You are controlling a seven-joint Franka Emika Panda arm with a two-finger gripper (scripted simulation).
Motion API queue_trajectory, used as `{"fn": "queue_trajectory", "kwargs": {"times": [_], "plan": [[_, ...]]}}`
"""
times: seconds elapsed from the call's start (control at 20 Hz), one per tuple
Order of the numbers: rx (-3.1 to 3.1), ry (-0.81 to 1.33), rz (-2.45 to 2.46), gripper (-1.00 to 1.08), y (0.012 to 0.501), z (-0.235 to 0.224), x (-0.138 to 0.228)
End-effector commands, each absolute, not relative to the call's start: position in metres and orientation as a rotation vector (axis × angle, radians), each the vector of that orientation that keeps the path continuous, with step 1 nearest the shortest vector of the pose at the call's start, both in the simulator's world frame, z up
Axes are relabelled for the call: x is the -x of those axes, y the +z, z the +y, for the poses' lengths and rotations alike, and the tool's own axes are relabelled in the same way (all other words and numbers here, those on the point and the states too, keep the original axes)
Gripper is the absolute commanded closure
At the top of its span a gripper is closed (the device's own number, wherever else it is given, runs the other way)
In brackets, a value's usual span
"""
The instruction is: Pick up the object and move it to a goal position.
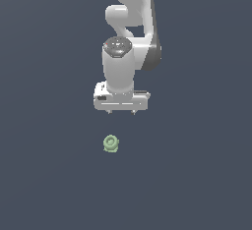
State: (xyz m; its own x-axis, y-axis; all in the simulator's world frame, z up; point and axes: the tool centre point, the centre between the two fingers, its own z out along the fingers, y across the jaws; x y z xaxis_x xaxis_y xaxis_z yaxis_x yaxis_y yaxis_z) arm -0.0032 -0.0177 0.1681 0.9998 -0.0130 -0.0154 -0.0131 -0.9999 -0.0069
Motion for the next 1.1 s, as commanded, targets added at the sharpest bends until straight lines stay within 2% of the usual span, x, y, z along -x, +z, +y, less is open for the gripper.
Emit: {"fn": "queue_trajectory", "kwargs": {"times": [0.0, 0.5, 1.05], "plan": [[3.134, 0.024, 0.020, -0.92, 0.168, -0.018, 0.003], [3.118, -0.038, -0.011, -0.92, 0.191, 0.003, -0.009], [3.122, -0.029, 0.034, -0.92, 0.175, -0.009, -0.023]]}}
